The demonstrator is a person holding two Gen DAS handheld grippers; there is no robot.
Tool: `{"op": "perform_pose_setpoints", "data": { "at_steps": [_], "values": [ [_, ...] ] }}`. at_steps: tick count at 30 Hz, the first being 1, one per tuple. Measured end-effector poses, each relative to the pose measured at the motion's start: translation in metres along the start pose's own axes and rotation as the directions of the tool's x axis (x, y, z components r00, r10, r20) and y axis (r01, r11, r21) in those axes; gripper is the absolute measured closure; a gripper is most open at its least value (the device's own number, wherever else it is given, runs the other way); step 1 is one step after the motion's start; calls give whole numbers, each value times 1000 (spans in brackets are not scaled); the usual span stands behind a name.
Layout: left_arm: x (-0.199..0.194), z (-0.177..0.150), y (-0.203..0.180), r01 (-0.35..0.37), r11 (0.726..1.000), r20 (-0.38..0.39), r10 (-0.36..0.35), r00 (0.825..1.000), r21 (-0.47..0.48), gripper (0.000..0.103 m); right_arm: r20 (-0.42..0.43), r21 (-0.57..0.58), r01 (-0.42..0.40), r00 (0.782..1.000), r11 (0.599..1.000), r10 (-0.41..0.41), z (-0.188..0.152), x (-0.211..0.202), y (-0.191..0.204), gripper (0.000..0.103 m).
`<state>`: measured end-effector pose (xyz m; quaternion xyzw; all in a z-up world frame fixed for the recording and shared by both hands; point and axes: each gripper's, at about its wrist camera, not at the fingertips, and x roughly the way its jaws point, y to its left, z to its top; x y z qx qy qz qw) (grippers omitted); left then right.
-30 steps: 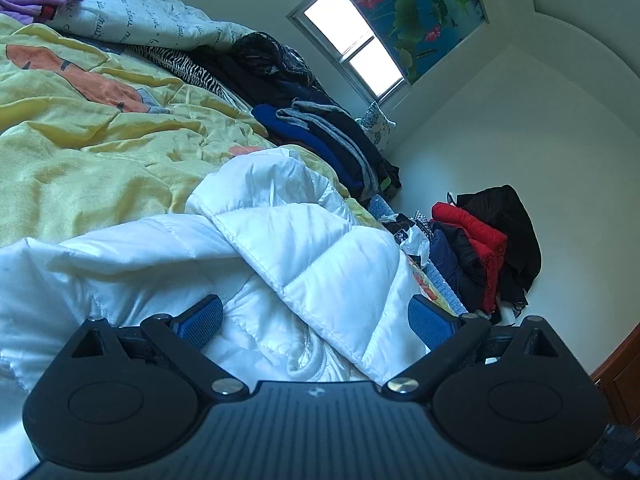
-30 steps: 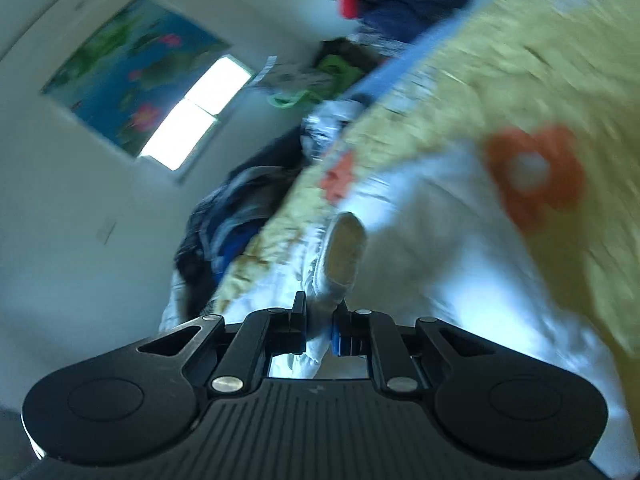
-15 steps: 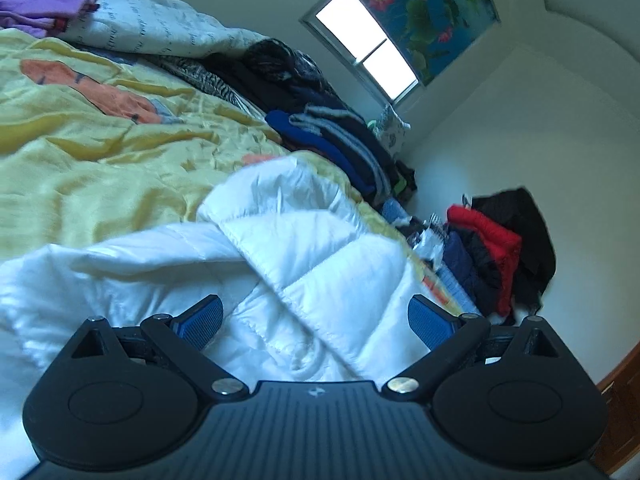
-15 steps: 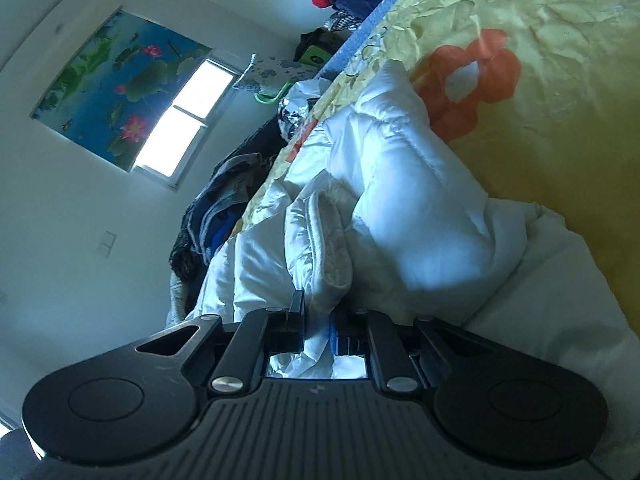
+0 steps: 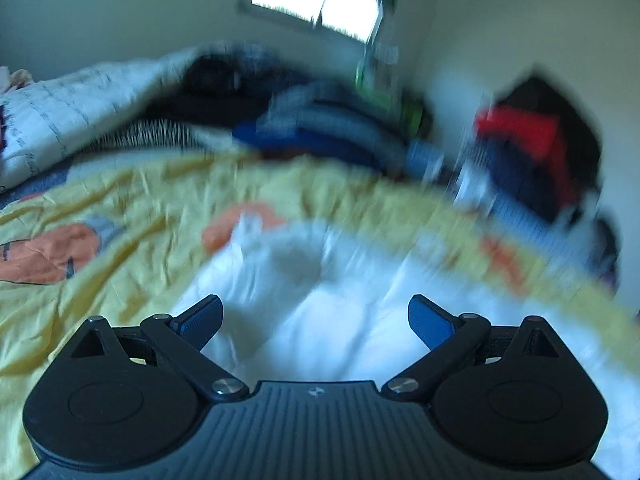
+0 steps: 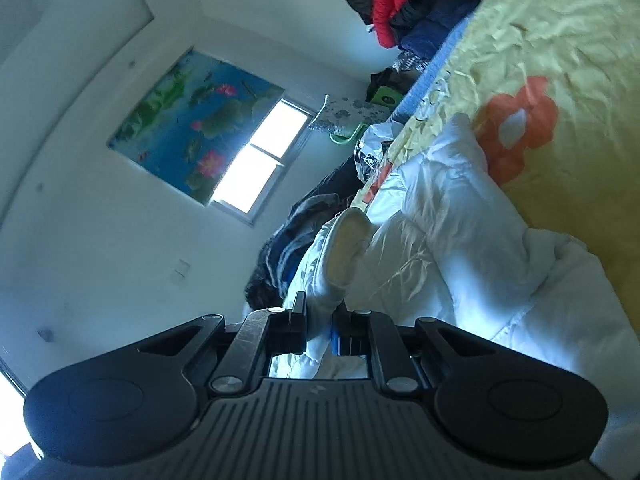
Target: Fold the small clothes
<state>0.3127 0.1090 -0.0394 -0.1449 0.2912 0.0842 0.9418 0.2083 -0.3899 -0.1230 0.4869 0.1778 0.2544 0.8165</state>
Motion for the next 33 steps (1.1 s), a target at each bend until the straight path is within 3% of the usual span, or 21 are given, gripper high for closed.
{"op": "perform_pose_setpoints", "data": {
  "at_steps": [3,9,12,15,16,19,21,23,24,26,28,31,32,33],
  "values": [
    [32,-20,-4,-94,990,-54,100,994,105,2,-13,57,-10,1000,998,11,0,0,-7,88],
    [43,-31,-3,-114,984,-58,123,991,139,0,-39,65,0,999,998,3,1,6,-8,86],
    [43,-31,-2,-107,985,-51,115,992,132,0,-36,70,67,997,995,-65,3,6,-6,79],
    [41,-30,-1,-92,989,-44,97,994,114,0,62,-12,137,989,990,-136,8,-11,13,66],
    [41,-29,0,-87,990,-43,92,995,109,0,116,-64,161,981,985,-153,11,-19,24,66],
    [40,-29,4,-72,993,-38,75,996,92,0,184,-188,172,973,967,-138,23,-21,59,60],
    [39,-29,5,-64,994,-35,67,997,83,0,112,-255,137,987,957,-111,31,-1,85,39],
    [39,-29,5,-60,995,-33,63,997,80,0,-5,-313,111,993,943,-119,33,34,104,24],
    [39,-29,6,-59,995,-33,62,998,79,0,-57,-333,102,990,938,-127,31,51,108,25],
    [38,-29,6,-57,996,-31,59,998,76,0,-174,-361,124,965,924,-198,26,92,108,22],
    [38,-29,6,-56,996,-30,58,998,75,0,-256,-397,197,914,896,-315,15,124,98,23],
    [38,-29,7,-55,996,-29,57,998,75,0,-264,-561,237,857,793,-442,-8,143,83,24],
    [38,-29,7,-53,996,-30,56,998,74,0,-266,-619,220,844,754,-465,-16,145,78,25],
    [39,-29,7,-53,996,-30,55,998,75,0,-256,-658,204,845,725,-470,-24,141,75,25]
  ]
}}
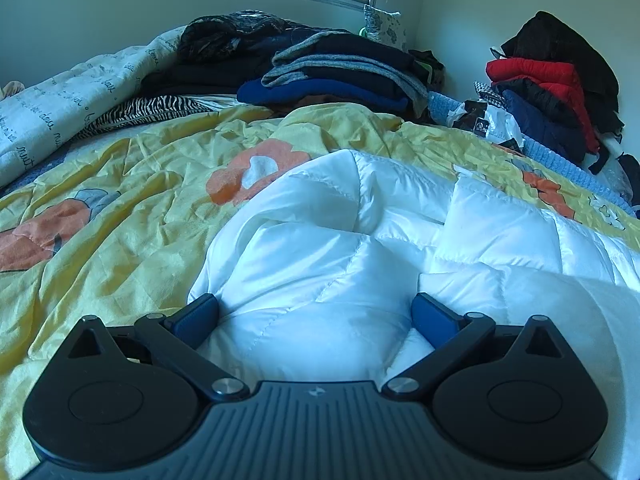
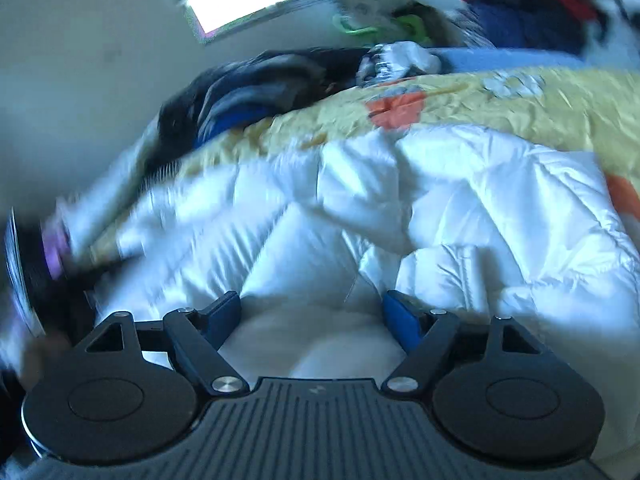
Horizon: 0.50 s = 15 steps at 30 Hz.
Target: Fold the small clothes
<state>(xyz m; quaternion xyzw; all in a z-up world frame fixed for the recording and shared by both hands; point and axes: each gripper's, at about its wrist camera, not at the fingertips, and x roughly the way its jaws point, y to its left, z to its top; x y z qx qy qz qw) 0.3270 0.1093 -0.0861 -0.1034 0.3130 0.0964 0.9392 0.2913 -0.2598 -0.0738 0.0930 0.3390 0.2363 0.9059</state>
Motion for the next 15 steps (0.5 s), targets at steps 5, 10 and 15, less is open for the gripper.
{"op": "perform_pose_setpoints", "data": {
  "at_steps": [5,10,15],
  "values": [
    [2,0,-3,-7,1000,-7,7,1000,15,0,-34,-85,14,999,996,-17,-12,-1,8,25],
    [3,1,-6,-22,999,-12,23,1000,31,0,-23,-153,50,998,987,-54,-16,3,18,23],
    [-29,-4,1,-35,999,84,34,996,16,0,27,-99,48,999,994,-46,-19,-44,27,21]
  ]
}}
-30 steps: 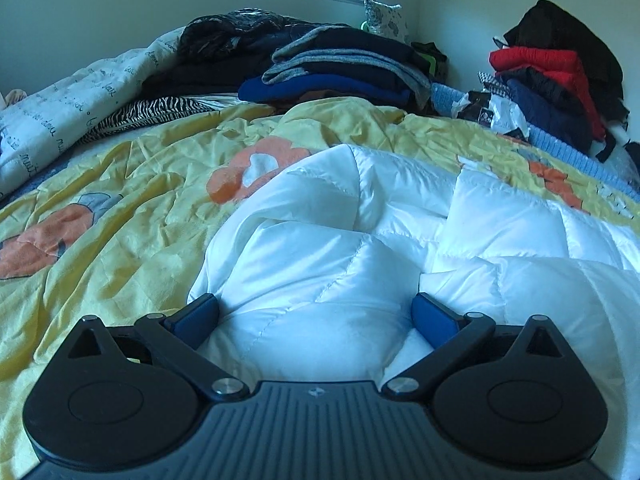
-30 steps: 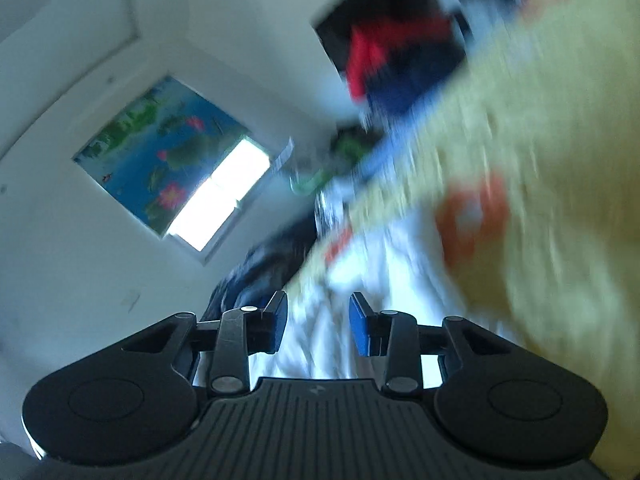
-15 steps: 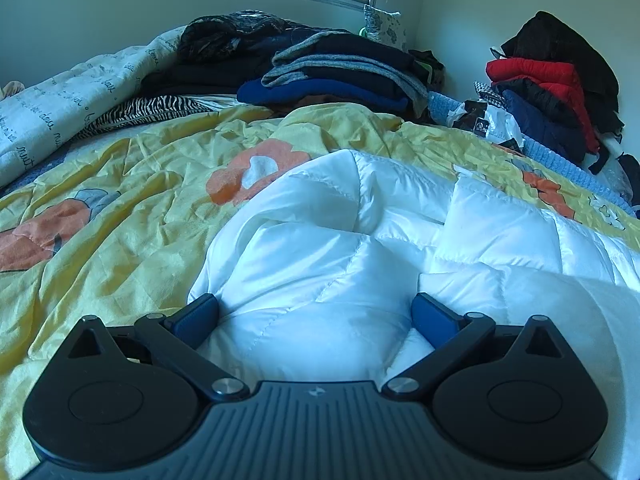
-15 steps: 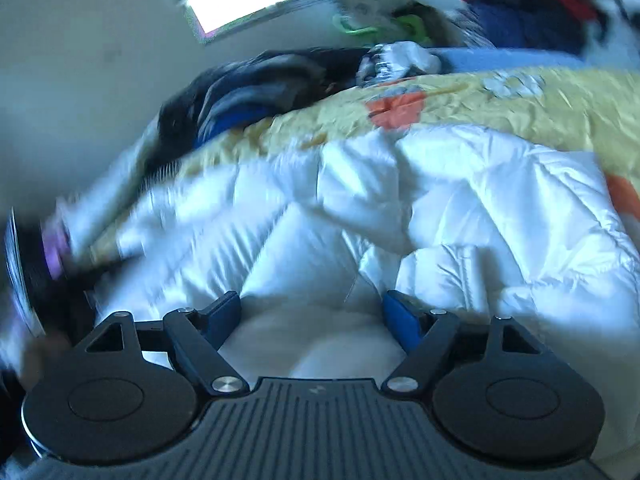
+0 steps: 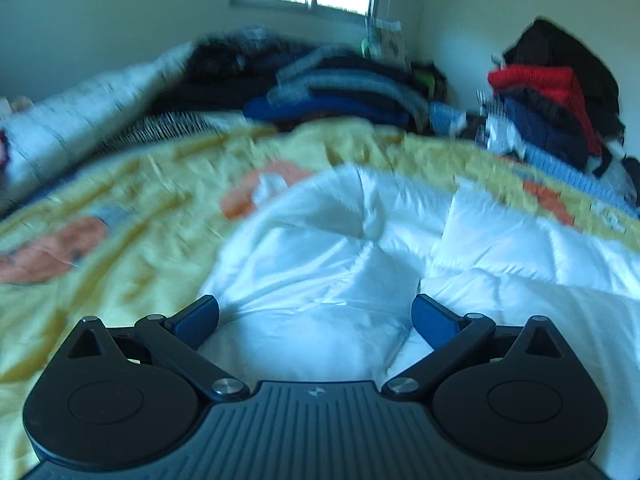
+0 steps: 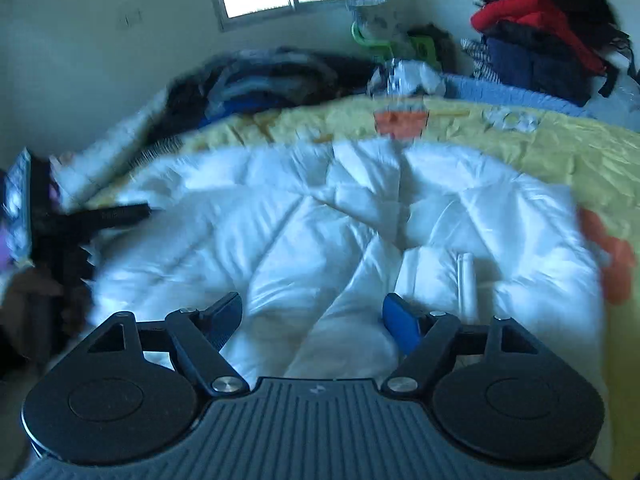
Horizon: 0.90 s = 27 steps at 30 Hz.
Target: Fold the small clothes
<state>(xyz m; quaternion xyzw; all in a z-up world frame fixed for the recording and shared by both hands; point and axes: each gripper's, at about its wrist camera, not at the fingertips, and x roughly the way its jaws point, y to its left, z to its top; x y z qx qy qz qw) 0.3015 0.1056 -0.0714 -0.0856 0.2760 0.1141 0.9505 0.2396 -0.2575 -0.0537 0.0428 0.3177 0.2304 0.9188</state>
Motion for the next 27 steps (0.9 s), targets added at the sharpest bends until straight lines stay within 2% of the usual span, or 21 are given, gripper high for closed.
{"op": "perform_pose_setpoints", "data": {
  "at_steps": [2,4,6,8,11,13,15,18,21,27],
  "values": [
    [-29,-2,3,29,999,47,-28,999,-20,0,41,-33,-18,999,999,19,-9,-31,5,19],
    [-55,-2,0,125,992,71,-124,990,-14,0,73,-93,-8,997,996,15,-17,-52,10,17],
    [-75,-5,-12,208,977,86,-211,974,47,0,97,-113,8,995,994,3,-17,-62,11,15],
    [-79,-10,-35,243,959,35,-250,968,144,0,93,-85,-5,996,996,13,-11,-58,9,13],
    [-66,-27,-68,219,940,-84,-204,975,262,0,17,-47,-5,1000,999,6,-8,-33,8,12],
    [-62,-39,-75,203,933,-89,-184,979,298,0,-46,-59,28,998,998,-31,-15,-14,7,12],
    [-55,-44,-73,214,935,-97,-194,976,284,0,-81,-107,40,995,993,-49,-26,0,7,12],
    [-45,-46,-66,239,941,-124,-215,969,239,0,-60,-198,62,995,978,-75,-42,5,16,10],
    [-47,-56,-70,226,941,-106,-205,973,254,0,-76,-219,72,993,973,-91,-42,11,21,5],
    [-48,-57,-69,227,941,-104,-207,973,250,0,-82,-223,68,993,972,-88,-42,10,24,4]
  ]
}}
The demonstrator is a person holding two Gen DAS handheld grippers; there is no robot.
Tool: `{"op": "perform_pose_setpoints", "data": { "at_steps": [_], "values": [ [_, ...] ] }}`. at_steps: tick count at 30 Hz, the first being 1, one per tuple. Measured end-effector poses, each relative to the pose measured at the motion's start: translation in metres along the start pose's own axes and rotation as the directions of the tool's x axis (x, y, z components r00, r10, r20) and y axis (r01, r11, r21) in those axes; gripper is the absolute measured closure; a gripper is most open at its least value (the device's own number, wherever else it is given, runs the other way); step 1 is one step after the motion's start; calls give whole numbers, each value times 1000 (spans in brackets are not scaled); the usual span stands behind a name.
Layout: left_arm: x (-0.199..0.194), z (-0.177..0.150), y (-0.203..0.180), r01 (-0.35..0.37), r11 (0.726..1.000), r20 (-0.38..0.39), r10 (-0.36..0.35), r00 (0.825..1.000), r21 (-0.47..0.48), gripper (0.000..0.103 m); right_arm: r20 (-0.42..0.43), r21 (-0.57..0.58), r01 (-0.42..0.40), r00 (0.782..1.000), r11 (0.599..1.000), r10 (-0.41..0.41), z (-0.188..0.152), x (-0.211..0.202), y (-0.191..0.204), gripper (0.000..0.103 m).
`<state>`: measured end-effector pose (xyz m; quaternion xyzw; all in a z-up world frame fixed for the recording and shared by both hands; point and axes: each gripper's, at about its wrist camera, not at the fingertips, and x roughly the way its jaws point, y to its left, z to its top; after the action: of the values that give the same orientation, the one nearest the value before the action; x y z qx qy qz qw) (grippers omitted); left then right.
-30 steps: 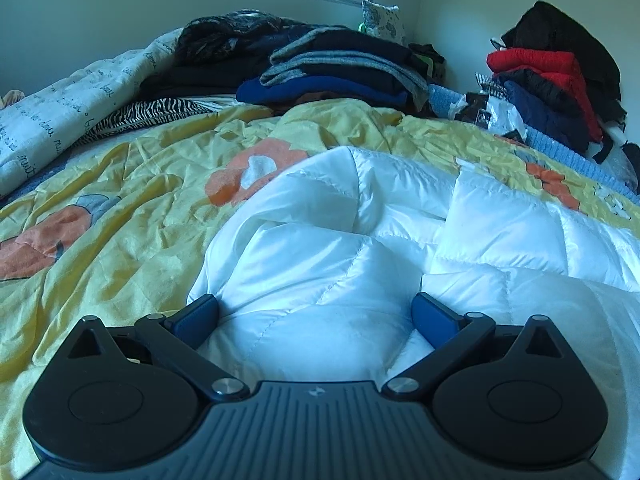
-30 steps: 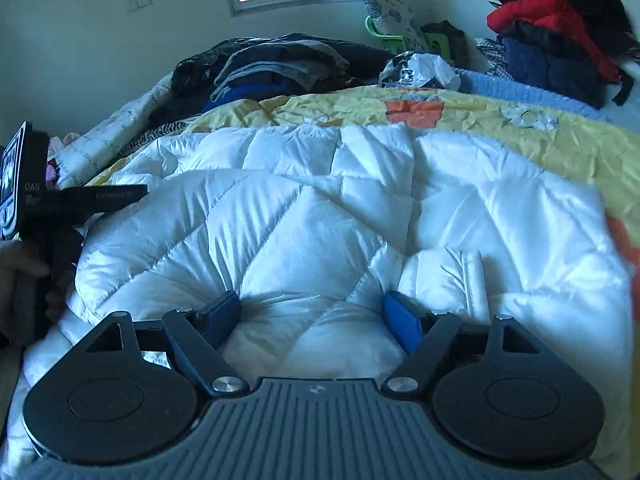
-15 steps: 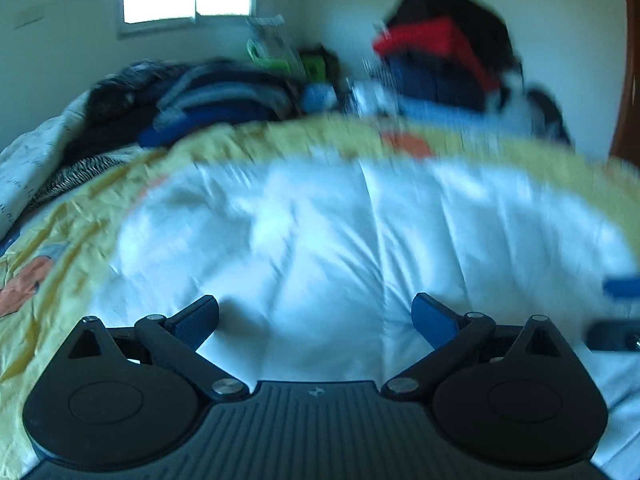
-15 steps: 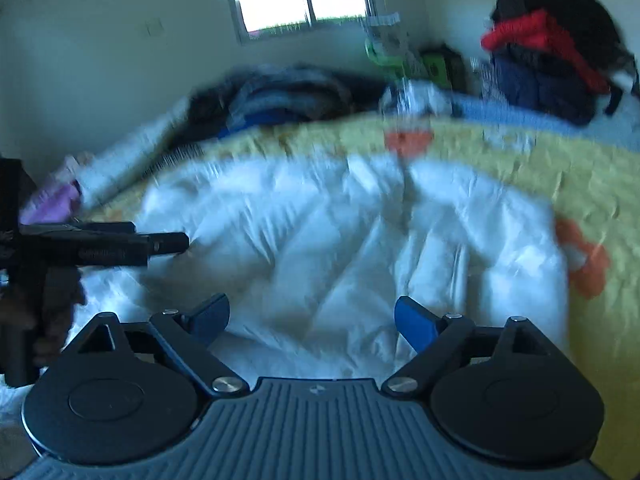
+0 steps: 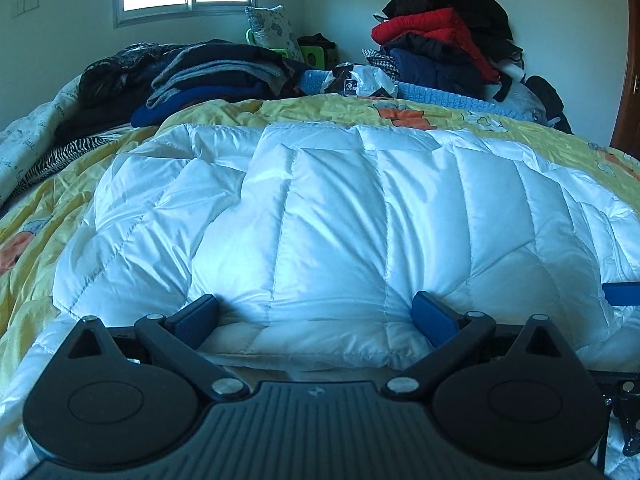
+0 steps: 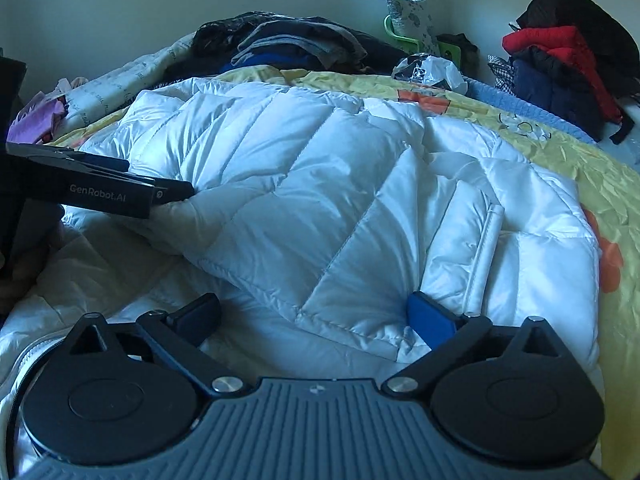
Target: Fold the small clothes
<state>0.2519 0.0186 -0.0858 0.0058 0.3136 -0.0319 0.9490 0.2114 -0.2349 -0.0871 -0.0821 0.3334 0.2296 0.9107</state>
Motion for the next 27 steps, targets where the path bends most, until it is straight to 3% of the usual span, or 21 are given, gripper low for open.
{"op": "perform_pose_setpoints", "data": {
  "at_steps": [5,10,13,15,17,18,19,20,22,23,25,27],
  "values": [
    [0,0,2,3,1000,7,-3,1000,-3,0,45,37,-17,999,999,16,-2,-14,-7,7],
    [-1,-1,3,8,1000,12,-8,1000,-13,0,156,207,-31,988,978,-2,-15,-77,-31,7],
    [-2,-2,4,10,1000,16,-10,1000,-19,0,173,275,57,979,960,-108,-34,-130,-62,5],
    [-3,-2,4,11,1000,18,-11,1000,-22,0,134,331,168,966,929,-223,-55,-170,-95,5],
    [-4,-2,5,11,1000,20,-10,1000,-25,0,82,405,294,931,866,-355,-77,-214,-131,5],
    [-4,-2,5,11,1000,21,-10,1000,-27,0,52,464,355,904,812,-425,-90,-242,-153,5],
    [-5,-2,5,11,1000,22,-11,1000,-28,0,29,525,401,873,750,-487,-101,-269,-172,5],
    [-5,-2,5,12,999,22,-11,1000,-29,0,6,594,451,826,666,-564,-114,-302,-191,5],
    [-5,-3,5,12,1000,22,-11,1000,-29,0,-38,687,535,702,491,-712,-135,-363,-219,5],
    [-5,-3,5,12,1000,22,-11,1000,-29,0,-71,720,582,603,378,-794,-146,-398,-231,5],
    [-5,-3,5,12,1000,22,-11,1000,-29,0,-111,750,632,411,195,-905,-159,-454,-244,5],
    [-5,-3,5,13,999,23,-12,1000,-30,0,-96,777,626,218,64,-971,-162,-501,-243,5]
  ]
}}
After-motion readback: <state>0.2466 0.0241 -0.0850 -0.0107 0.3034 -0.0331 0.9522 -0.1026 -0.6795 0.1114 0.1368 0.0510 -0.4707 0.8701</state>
